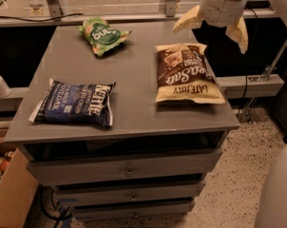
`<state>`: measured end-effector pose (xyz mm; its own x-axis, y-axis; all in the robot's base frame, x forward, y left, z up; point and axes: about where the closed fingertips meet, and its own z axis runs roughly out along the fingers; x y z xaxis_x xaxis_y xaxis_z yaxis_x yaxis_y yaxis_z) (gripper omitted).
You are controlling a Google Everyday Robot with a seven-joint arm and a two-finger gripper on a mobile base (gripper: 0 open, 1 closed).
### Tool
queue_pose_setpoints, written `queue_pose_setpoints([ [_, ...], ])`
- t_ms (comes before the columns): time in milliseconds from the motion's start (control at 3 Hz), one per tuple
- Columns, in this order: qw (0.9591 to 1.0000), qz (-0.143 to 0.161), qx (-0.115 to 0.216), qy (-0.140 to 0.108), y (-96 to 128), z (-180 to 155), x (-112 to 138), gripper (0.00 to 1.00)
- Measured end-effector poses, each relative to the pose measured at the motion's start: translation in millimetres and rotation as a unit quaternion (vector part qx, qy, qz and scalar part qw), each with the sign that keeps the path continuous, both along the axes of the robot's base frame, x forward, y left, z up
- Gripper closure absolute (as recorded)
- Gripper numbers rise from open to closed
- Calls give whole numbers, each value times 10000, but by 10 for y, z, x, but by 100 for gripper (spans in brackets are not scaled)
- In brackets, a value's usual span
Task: Pick brown chip bag
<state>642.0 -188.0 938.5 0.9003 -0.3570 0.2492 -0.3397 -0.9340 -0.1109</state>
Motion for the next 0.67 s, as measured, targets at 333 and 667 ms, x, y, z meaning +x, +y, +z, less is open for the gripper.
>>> queue_pose_setpoints([
  [333, 9997, -50, 151, 207, -161, -474, -23, 0],
  [667, 9996, -40, 140, 244, -154, -529, -27, 0],
])
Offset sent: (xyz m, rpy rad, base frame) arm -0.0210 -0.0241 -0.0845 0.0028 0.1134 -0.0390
